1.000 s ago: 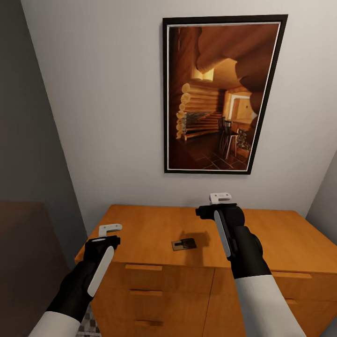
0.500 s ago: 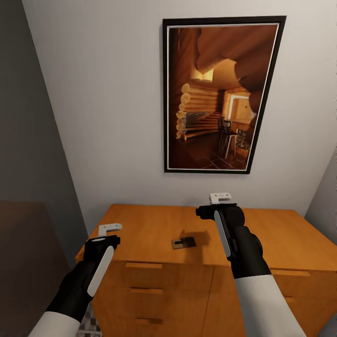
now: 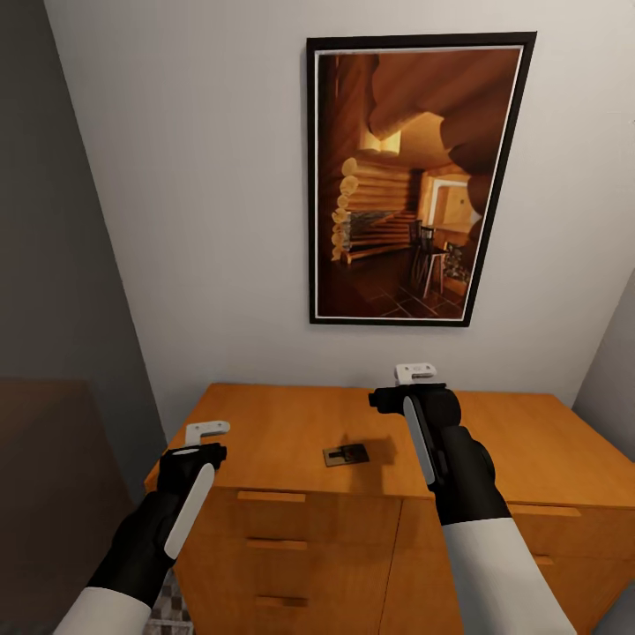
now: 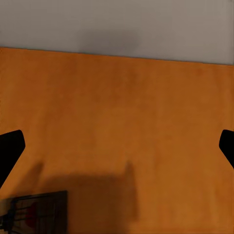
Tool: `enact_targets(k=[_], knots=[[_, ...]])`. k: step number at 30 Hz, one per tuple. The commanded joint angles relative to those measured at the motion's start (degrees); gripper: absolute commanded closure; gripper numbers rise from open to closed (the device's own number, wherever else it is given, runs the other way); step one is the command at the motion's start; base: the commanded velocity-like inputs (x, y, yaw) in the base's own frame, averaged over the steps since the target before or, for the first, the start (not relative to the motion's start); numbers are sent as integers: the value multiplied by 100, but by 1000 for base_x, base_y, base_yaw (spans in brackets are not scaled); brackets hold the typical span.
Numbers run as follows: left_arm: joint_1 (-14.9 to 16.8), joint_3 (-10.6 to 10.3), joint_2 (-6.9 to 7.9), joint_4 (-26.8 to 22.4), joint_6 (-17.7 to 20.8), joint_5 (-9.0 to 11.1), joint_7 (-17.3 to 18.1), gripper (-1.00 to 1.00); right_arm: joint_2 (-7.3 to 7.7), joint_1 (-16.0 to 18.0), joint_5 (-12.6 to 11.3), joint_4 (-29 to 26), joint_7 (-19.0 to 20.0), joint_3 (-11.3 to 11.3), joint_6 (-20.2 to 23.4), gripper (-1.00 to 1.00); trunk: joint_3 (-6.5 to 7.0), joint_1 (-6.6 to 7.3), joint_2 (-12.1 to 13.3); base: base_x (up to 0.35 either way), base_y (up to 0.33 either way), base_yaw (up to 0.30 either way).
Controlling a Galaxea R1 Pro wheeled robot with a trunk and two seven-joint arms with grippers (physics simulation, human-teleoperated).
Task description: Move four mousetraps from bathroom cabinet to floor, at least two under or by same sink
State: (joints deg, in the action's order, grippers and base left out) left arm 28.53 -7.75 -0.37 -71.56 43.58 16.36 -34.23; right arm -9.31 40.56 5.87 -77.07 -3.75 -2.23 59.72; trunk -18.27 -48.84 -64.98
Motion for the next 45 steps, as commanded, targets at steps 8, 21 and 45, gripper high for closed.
enact_targets(k=[8,21,45], knots=[[4,-8,2,5,10,60,-57,-100,-1,5,37,-2,8,-5,28,-100,-8,-1,-5,-2,0,0],[6,-3,4,110,10,77,-54,-100,-1,5,34,-1,6,-5,28,-100,-8,-1,-5,0,0,0],[4,255,-7,428,-88,78,-57,-100,6,5,28,-1,14,-5,28,-100,-8,-1,-5,0,0,0]])
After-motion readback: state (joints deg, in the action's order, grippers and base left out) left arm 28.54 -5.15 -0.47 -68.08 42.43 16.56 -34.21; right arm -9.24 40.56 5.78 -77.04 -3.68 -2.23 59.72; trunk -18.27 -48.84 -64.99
